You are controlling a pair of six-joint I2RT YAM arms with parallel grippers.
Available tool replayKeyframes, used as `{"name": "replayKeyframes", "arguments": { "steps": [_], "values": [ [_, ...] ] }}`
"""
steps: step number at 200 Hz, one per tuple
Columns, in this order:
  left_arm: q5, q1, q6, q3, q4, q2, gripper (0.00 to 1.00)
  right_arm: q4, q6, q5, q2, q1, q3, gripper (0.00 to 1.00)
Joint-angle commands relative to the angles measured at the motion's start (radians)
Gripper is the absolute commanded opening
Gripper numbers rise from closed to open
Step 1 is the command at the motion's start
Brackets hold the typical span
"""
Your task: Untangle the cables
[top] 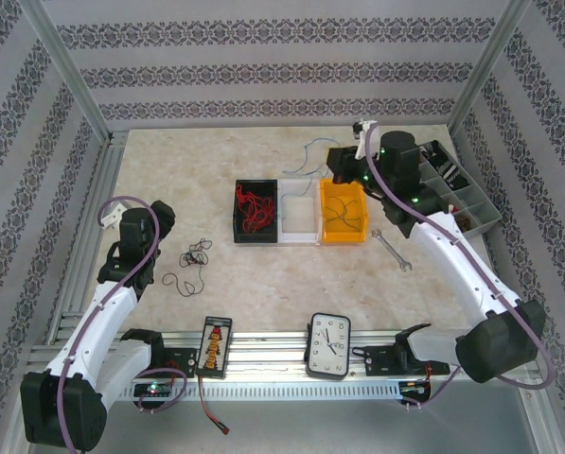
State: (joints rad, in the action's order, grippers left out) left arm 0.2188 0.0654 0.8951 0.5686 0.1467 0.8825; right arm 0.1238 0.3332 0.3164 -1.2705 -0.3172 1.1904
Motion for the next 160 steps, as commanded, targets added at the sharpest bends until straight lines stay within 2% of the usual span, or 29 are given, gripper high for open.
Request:
{"name": "replayKeyframes", "arguments": {
  "steps": [1, 31, 76, 111, 160],
  "values": [
    [0.001, 0.003, 0.017, 0.009, 0.009, 0.019, 0.81, 0.012, -0.037, -0.067, 0.013, 0.047, -0.016, 0.00],
    [-0.030, 0.004, 0.031, 0.000, -0.028, 0.043, 0.81, 0.022, -0.073, -0.162, 0.022, 0.095, -0.076, 0.00],
    [-0.045, 0.005, 0.041, -0.009, -0.053, 0.063, 0.82, 0.050, -0.086, -0.328, -0.014, 0.106, -0.176, 0.00],
    [-0.053, 0.005, 0.036, -0.007, -0.051, 0.076, 0.82, 0.066, -0.033, -0.377, -0.124, 0.091, -0.219, 0.00],
    [-0.067, 0.005, 0.038, -0.006, -0.041, 0.080, 0.81, 0.138, 0.017, -0.402, -0.341, 0.077, -0.149, 0.00]
  ]
}}
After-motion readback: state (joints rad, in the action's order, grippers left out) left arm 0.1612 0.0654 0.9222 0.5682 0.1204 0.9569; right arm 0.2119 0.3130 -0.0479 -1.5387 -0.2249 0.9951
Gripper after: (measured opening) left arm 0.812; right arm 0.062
